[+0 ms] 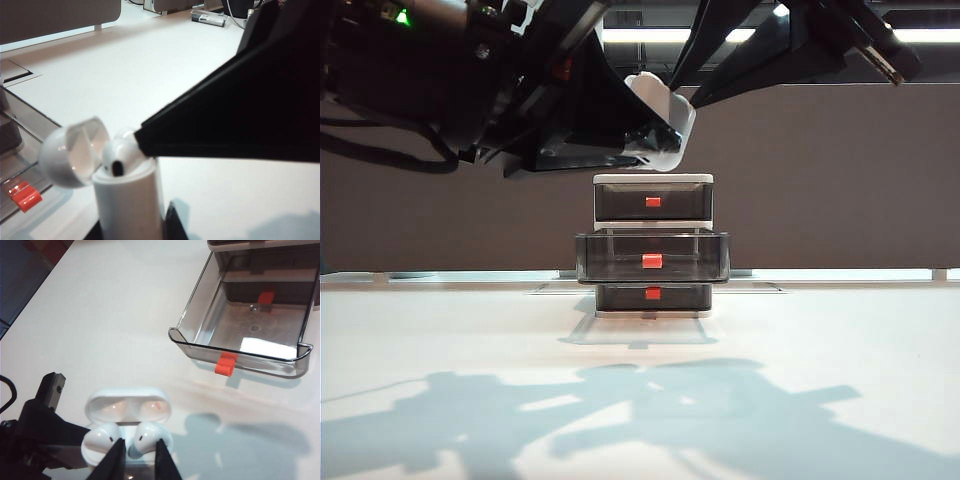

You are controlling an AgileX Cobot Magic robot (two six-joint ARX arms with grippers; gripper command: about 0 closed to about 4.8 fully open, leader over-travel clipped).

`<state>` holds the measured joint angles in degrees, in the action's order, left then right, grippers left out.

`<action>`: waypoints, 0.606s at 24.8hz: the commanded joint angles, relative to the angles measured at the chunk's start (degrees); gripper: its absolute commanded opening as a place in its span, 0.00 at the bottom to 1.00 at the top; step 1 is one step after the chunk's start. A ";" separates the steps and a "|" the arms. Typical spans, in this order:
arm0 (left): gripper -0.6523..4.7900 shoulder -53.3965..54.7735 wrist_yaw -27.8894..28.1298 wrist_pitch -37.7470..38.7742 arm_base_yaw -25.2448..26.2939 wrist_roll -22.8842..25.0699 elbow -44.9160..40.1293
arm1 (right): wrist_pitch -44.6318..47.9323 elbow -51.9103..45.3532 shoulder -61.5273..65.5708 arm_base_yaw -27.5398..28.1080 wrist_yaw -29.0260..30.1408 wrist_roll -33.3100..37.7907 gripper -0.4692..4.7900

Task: Pick up the earphone case on the table, open the lid, insert the wireless earphone on the table into it, close the lid, put the earphone case into the second layer of the drawer, and finally close the drawer.

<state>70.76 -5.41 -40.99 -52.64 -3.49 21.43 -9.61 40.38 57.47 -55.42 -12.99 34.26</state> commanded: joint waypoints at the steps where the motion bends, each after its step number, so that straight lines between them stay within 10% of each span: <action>1: 0.21 -0.22 -0.02 -1.51 0.04 0.04 0.28 | 0.26 0.28 -2.47 0.55 -1.53 -1.29 0.27; 12: 0.21 -0.22 -0.02 -1.53 0.02 0.09 0.28 | -1.53 0.28 -7.02 6.62 -1.64 -3.26 0.27; 15: 0.21 -0.22 -0.02 -1.51 0.02 0.42 0.28 | -1.92 0.28 -6.99 8.81 -0.28 -5.46 0.11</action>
<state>70.74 -5.41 -41.36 -52.62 -3.46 21.45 -11.97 40.38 50.70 -47.40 -14.41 30.89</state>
